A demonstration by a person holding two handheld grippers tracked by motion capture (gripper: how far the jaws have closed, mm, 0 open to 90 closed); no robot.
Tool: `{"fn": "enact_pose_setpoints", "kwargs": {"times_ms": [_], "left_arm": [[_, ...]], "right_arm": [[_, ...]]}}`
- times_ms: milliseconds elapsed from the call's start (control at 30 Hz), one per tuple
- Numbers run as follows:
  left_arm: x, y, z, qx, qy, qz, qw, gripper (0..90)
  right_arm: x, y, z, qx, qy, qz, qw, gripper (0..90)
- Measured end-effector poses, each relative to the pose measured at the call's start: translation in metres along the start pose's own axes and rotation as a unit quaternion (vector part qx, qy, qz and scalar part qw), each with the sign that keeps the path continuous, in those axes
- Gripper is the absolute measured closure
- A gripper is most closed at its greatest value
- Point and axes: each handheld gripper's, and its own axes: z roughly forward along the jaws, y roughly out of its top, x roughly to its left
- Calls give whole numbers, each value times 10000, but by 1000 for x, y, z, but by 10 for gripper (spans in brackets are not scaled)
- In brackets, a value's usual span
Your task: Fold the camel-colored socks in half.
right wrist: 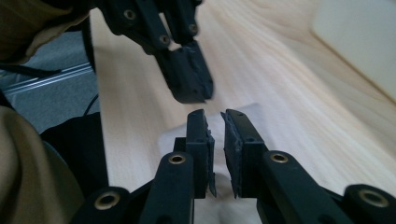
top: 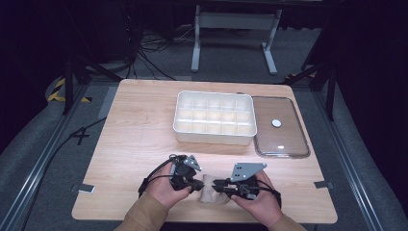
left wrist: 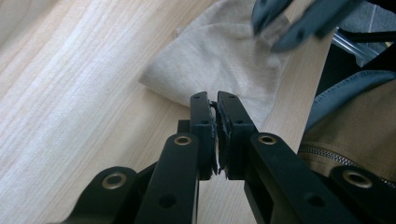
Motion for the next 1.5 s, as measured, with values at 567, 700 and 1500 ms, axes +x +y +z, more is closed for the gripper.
{"fn": "enact_pose_setpoints", "kwargs": {"times_ms": [567,700,1500], "left_arm": [[-5,8,20,227,-221,192,9993,868],[-6,11,27,290,-226,260,9990,870],[-10,15,41,381,-100,180,9991,829]], "right_arm": [[-7,-16,-2,815,-187,269,9961,781],[-8,-19,-6,936,-276,289,9948,785],[-17,-34,-8,1079,-204,681,9916,862]]}}
